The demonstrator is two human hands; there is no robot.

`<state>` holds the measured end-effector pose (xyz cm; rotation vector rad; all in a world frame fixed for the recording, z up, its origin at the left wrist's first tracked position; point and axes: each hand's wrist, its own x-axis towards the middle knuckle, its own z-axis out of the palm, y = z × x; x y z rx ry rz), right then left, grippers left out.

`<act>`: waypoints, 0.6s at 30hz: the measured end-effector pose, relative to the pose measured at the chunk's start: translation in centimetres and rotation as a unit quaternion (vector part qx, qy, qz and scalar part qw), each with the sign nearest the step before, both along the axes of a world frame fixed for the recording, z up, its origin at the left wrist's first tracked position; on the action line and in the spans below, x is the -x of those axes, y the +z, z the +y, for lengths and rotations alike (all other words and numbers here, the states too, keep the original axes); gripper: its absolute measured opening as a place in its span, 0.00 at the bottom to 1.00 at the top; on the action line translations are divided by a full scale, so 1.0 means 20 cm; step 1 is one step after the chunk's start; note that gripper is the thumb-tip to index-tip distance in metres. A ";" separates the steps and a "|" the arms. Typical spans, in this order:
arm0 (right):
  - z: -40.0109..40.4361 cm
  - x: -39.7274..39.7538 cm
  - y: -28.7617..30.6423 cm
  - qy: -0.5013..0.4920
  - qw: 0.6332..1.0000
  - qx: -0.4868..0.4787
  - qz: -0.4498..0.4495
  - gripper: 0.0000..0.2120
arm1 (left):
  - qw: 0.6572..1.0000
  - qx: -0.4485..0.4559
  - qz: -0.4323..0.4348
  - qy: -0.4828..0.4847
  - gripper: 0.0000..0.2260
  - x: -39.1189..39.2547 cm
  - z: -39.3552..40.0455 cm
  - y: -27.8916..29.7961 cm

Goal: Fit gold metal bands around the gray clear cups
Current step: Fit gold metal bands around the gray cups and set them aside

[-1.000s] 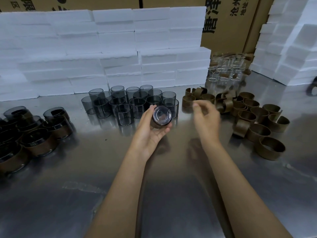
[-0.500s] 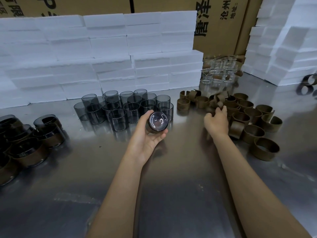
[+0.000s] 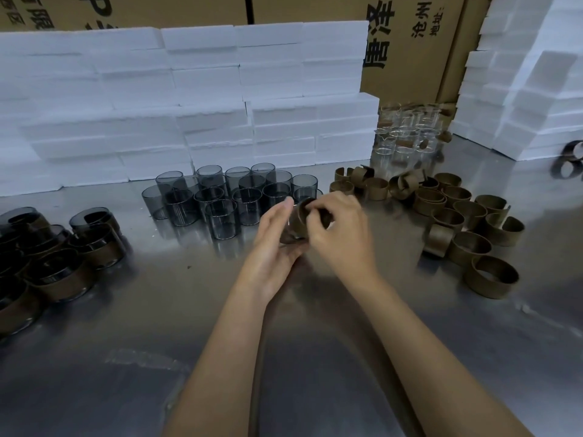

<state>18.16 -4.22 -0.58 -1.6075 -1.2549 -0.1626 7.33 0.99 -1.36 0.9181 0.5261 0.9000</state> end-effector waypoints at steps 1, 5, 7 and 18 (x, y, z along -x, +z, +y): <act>0.00 0.03 -0.01 0.011 1.000 0.005 -0.006 0.06 | 1.000 -0.003 -0.004 -0.005 0.32 0.00 -0.01 0.00; -0.01 0.08 -0.01 0.035 0.999 0.005 -0.013 0.05 | 1.000 0.008 -0.011 -0.011 0.29 0.01 -0.01 0.00; -0.01 0.08 0.01 0.044 0.999 -0.011 0.002 0.06 | 1.000 0.014 -0.019 0.002 0.26 0.01 0.00 0.01; 0.10 0.15 -0.01 0.130 0.896 0.112 0.410 0.27 | 0.999 0.035 -0.038 0.003 0.23 0.03 0.00 0.00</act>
